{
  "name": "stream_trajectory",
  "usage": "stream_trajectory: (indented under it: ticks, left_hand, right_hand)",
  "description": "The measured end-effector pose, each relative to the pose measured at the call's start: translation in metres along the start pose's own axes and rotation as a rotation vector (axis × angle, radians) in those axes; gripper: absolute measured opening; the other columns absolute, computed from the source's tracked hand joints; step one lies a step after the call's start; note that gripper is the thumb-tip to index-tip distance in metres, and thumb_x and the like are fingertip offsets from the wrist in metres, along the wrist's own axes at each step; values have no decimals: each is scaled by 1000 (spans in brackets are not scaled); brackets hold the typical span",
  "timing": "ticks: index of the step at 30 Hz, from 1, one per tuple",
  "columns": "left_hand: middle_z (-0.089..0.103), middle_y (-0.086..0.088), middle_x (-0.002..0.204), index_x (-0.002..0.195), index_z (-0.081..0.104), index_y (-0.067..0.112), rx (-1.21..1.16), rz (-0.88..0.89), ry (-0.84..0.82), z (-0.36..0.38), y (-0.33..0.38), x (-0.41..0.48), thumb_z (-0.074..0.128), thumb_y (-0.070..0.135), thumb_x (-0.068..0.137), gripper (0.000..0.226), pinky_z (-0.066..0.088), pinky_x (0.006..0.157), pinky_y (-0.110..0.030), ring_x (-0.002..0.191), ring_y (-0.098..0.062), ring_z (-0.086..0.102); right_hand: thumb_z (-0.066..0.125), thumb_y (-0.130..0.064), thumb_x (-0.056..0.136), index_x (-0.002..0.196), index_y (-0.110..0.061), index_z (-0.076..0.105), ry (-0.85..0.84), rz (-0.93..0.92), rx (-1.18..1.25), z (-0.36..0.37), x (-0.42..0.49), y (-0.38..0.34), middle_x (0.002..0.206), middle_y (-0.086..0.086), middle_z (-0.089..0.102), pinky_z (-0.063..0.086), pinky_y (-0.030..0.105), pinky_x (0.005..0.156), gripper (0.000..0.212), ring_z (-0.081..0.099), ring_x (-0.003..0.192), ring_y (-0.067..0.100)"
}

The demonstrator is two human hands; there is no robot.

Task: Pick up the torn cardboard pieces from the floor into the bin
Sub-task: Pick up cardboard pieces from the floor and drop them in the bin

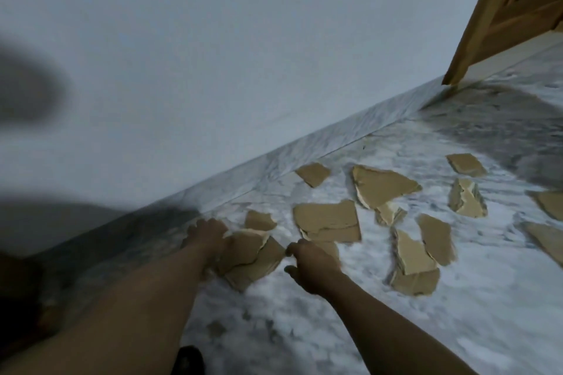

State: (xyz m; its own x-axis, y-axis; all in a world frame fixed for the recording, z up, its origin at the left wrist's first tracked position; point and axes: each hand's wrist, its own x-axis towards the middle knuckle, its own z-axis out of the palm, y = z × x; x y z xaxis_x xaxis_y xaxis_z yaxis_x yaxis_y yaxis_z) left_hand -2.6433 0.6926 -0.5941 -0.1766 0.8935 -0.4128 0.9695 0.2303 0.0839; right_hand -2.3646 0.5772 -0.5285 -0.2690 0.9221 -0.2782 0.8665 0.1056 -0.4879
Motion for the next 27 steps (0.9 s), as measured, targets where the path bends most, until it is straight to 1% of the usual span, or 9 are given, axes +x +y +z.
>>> stream_trajectory:
  ticks: [3,6,9,12,14,16,19,23,27]
  left_hand:
    - [49,-11,144,138,51,19,98,64,-52,-41,35,-69,38,71,80,79,44,102,-41,131,-30,48]
    - [46,-6,147,139,46,28,189,79,-41,-44,46,-73,41,71,73,79,44,100,-44,132,-30,46]
    - [60,1,130,123,49,43,110,138,-90,-46,39,-58,42,66,73,56,49,90,-42,110,-25,60]
    - [65,6,119,116,48,47,-15,173,-221,-53,35,-46,57,69,62,60,55,83,-38,85,-17,66]
    - [67,6,112,110,51,41,-52,224,-249,-64,35,-50,71,67,56,63,55,81,-34,81,-15,68]
    - [65,2,107,110,56,28,-71,286,-271,-62,39,-54,80,59,63,61,49,76,-30,88,-15,63]
    - [64,-7,107,109,59,13,-109,292,-301,-41,50,-59,86,46,66,60,49,79,-33,96,-23,61]
    - [64,-10,120,121,59,8,-103,293,-415,-45,54,-52,84,47,67,71,53,83,-33,104,-28,63]
    - [69,-3,100,115,68,8,-225,204,-412,-73,36,-23,87,48,63,68,56,88,-36,94,-23,68]
  right_hand:
    - [66,-34,93,137,-21,49,-24,-89,-74,18,13,-32,136,7,46,52,45,90,49,48,123,28]
    - [68,-32,91,141,-20,43,9,-177,-119,26,29,-58,142,7,41,50,42,89,57,42,127,28]
    - [66,-35,91,146,-23,34,23,-174,-118,33,40,-67,145,7,39,47,40,96,65,42,129,29]
    - [71,-45,85,148,-20,29,34,-67,-108,42,45,-61,148,8,35,47,40,99,80,42,128,29]
    - [76,-48,80,146,-19,32,70,-25,-98,46,46,-56,142,7,36,48,38,95,85,43,122,26]
    - [83,-46,72,139,-20,36,119,18,-34,48,46,-53,137,4,35,49,36,93,86,42,119,23]
    - [86,-52,62,130,-21,37,164,98,-1,54,45,-51,129,1,37,46,33,93,89,40,113,20]
    - [81,-61,61,119,-22,37,140,85,-77,55,45,-48,114,-2,41,42,29,83,83,37,99,17]
    - [86,-60,55,126,-26,35,63,55,-97,44,41,-45,119,-5,42,42,32,91,94,39,105,17]
